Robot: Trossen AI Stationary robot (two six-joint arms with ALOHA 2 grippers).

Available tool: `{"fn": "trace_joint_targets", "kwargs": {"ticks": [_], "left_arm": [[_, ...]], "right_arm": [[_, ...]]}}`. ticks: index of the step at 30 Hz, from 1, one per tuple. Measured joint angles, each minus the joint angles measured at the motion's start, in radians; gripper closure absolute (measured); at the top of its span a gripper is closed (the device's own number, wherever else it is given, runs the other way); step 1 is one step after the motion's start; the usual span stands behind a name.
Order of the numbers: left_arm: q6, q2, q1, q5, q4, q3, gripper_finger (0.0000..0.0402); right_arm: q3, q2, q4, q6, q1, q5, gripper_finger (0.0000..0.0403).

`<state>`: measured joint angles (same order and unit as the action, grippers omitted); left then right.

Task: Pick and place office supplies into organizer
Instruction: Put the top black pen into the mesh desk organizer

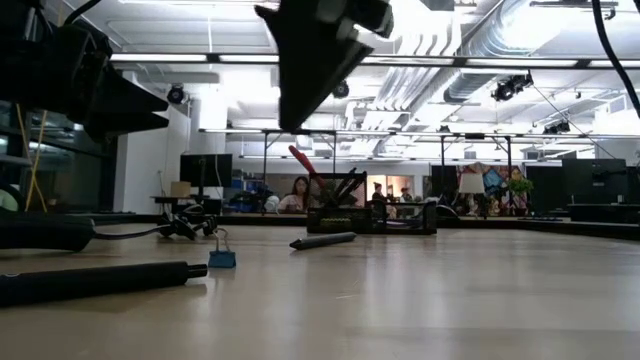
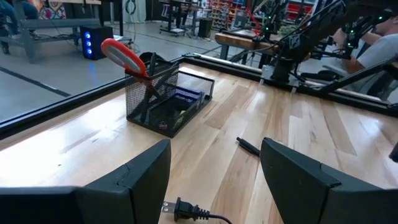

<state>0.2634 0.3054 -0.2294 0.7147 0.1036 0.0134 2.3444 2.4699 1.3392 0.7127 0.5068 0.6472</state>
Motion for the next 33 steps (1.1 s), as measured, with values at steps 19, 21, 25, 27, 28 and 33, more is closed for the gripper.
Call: {"fn": "trace_joint_targets", "kwargs": {"ticks": [19,21,25,27,28,33], "left_arm": [[0.0,0.0,0.0,0.0,0.0,0.0,0.0169],[0.0,0.0,0.0,0.0,0.0,0.0,0.0169],[0.0,0.0,0.0,0.0,0.0,0.0,0.0169],[0.0,0.0,0.0,0.0,0.0,0.0,0.0169],[0.0,0.0,0.0,0.0,0.0,0.0,0.0169],[0.0,0.0,0.0,0.0,-0.001,0.0,0.0169]], "right_arm": [[-0.359,-0.184,-0.494,-0.117,0.04,-0.07,0.0403],[-0.527,-0.271,-0.666,-0.12,0.029,-0.07,0.0403],[-0.872,-0.42,-0.956,-0.174,0.005,-0.061,0.0403],[-1.008,-0.509,-1.096,-0.176,-0.003,-0.086,0.0403],[-1.077,-0.547,-1.158,-0.171,-0.005,-0.119,0.0403],[-1.38,-0.74,-1.334,-0.24,-0.047,-0.239,0.0403]]}}
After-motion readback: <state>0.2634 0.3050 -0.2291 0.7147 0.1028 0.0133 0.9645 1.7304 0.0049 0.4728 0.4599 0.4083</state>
